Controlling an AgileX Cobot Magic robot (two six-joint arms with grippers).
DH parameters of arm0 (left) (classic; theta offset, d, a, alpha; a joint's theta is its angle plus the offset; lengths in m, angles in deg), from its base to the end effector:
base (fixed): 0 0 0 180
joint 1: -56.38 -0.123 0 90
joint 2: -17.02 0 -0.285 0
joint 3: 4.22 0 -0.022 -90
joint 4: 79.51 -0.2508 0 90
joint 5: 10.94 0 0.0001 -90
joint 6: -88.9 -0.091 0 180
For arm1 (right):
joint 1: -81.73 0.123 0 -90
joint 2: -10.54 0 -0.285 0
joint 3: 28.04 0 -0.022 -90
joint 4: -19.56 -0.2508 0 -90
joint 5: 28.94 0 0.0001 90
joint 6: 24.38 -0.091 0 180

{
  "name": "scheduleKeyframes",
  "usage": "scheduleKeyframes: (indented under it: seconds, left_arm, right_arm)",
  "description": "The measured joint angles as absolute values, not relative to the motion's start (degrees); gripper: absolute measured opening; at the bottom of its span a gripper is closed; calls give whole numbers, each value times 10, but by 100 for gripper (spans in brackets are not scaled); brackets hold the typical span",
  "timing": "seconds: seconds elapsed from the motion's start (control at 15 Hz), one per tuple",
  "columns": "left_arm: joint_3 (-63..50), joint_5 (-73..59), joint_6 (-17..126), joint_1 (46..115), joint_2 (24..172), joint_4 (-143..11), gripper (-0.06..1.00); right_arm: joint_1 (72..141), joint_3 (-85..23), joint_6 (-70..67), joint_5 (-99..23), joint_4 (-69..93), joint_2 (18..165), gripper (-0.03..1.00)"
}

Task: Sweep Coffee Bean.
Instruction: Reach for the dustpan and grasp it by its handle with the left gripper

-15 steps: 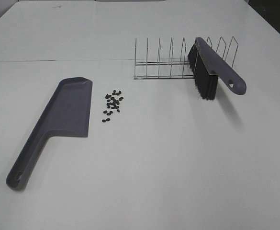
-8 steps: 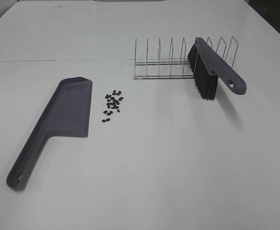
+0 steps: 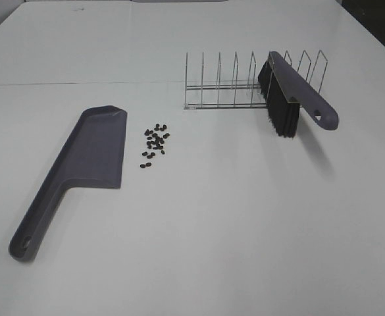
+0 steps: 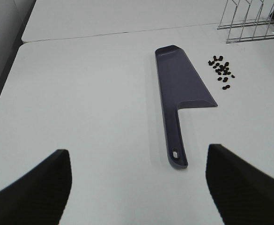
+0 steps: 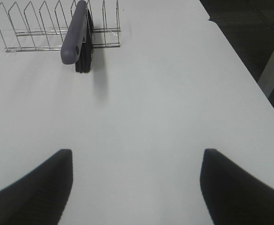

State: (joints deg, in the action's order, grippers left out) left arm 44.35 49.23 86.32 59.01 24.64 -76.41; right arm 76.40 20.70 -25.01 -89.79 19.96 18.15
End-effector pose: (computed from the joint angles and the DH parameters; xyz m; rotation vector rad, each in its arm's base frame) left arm -0.0051 -0.0040 0.2782 0.0945 2.0281 -0.0652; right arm -0.0050 -0.0001 0.2763 0.1067 2.0432 -0.0596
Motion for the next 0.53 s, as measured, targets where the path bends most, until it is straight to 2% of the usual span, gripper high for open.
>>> scheduleKeyframes:
  seconds: [0.53]
  left_arm:
    - [443, 492, 863, 590, 246, -764, 74]
  right_arm:
    - [764, 207, -250, -898, 200, 182, 67]
